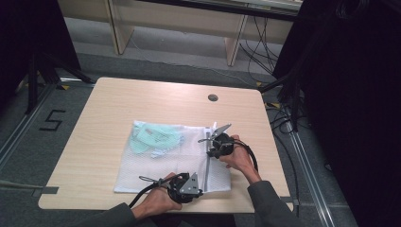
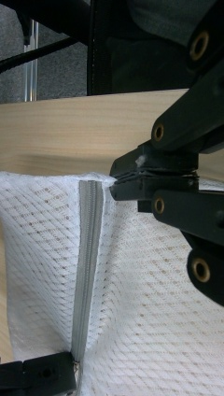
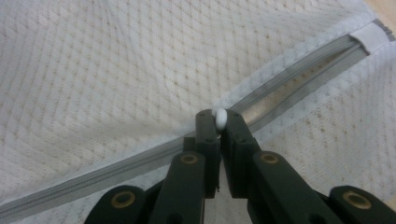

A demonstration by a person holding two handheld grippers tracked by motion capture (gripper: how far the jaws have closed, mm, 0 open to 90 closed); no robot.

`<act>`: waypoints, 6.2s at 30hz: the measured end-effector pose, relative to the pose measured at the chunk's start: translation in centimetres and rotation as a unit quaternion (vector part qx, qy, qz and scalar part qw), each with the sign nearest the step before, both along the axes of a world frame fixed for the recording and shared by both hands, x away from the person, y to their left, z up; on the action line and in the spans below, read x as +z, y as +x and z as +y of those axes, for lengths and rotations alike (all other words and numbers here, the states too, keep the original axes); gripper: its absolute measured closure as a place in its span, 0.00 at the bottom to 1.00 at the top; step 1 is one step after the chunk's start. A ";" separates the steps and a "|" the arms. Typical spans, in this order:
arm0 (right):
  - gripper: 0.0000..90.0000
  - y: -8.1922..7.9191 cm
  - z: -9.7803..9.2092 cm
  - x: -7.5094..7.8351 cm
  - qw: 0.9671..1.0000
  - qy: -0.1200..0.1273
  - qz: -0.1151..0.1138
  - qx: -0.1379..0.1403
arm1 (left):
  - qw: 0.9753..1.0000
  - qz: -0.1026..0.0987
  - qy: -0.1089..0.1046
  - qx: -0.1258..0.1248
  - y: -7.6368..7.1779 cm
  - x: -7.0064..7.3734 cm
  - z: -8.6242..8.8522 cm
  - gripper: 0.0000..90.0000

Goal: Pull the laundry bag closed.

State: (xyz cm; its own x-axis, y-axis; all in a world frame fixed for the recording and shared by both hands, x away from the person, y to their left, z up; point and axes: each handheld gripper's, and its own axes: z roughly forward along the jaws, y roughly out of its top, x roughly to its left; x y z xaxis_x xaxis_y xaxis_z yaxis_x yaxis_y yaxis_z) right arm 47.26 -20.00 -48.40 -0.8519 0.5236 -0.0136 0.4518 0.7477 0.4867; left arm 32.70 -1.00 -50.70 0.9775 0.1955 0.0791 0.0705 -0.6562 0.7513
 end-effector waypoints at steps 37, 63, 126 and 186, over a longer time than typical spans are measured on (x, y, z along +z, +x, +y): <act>0.96 3.4 -0.5 0.4 0.999 -0.004 -0.033 -0.021 | 1.000 0.007 0.001 -0.007 -0.5 0.0 0.0 0.98; 0.96 5.7 -1.1 0.1 0.998 -0.001 -0.039 -0.041 | 1.000 0.019 -0.003 -0.009 -0.4 0.5 0.2 0.98; 0.65 2.0 -3.3 4.0 0.988 0.072 -0.063 -0.118 | 0.993 0.036 -0.066 0.095 3.3 3.3 5.3 0.77; 0.38 -9.8 -5.1 2.0 0.994 0.063 -0.052 -0.077 | 0.975 0.035 -0.039 0.215 2.5 3.5 13.3 0.35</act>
State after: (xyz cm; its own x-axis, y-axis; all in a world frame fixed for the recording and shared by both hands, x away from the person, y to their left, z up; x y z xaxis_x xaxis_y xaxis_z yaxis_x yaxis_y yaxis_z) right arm 37.49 -25.14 -46.37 -0.7592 0.6505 -0.0232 0.4987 0.6042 0.6215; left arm 35.16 12.30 -47.21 0.8065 0.5911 -0.0167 0.3798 -0.4962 0.7807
